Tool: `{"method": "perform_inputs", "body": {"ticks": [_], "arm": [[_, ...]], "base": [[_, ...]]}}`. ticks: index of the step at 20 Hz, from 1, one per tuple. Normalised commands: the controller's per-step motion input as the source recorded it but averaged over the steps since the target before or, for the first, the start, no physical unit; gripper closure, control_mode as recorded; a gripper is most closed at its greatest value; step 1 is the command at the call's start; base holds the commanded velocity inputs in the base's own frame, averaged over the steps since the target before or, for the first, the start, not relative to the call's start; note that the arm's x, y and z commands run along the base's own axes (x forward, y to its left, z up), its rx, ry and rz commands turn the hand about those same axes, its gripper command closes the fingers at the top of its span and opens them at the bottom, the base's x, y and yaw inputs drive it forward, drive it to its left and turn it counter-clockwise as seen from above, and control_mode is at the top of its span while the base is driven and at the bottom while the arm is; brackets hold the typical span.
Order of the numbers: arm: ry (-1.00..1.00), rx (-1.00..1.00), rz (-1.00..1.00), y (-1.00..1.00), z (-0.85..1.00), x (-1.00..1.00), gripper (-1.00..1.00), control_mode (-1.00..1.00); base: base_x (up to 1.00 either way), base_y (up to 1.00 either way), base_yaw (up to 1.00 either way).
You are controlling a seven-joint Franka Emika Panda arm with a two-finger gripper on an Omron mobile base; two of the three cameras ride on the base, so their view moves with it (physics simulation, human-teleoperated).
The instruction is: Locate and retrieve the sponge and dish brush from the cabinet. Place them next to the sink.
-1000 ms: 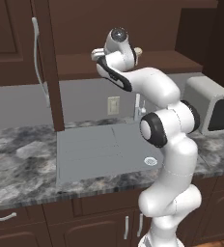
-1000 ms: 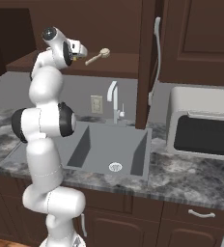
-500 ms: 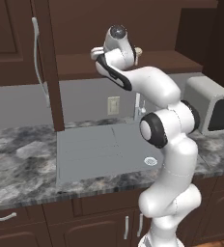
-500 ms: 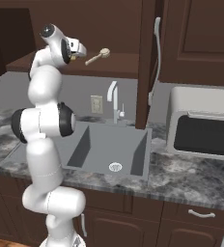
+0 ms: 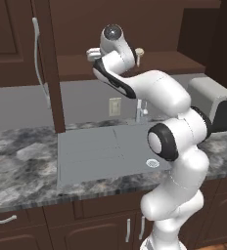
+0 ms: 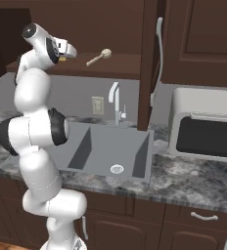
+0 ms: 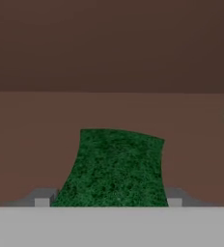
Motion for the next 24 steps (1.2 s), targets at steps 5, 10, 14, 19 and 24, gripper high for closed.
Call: {"method": "perform_inputs", "body": {"ticks": [5, 10, 14, 19, 24], "arm": [[-0.04, 0.06, -0.02, 0.0, 0.03, -0.7, 1.0, -1.0], [-0.03, 0.04, -0.01, 0.01, 0.12, -0.85, 1.0, -1.0], [-0.03, 0.04, 0.0, 0.0, 0.19, -0.89, 1.0, -1.0], [0.0, 0.01, 0.0, 0.0, 0.18, -0.85, 1.0, -1.0], [0.0, 0.0, 0.04, -0.03, 0.01, -0.95, 1.0, -1.0]], "base": [[0.0, 0.0, 0.0], [0.0, 0.0, 0.0], [0.0, 0.0, 0.0], [0.0, 0.0, 0.0], [0.0, 0.0, 0.0]]}}
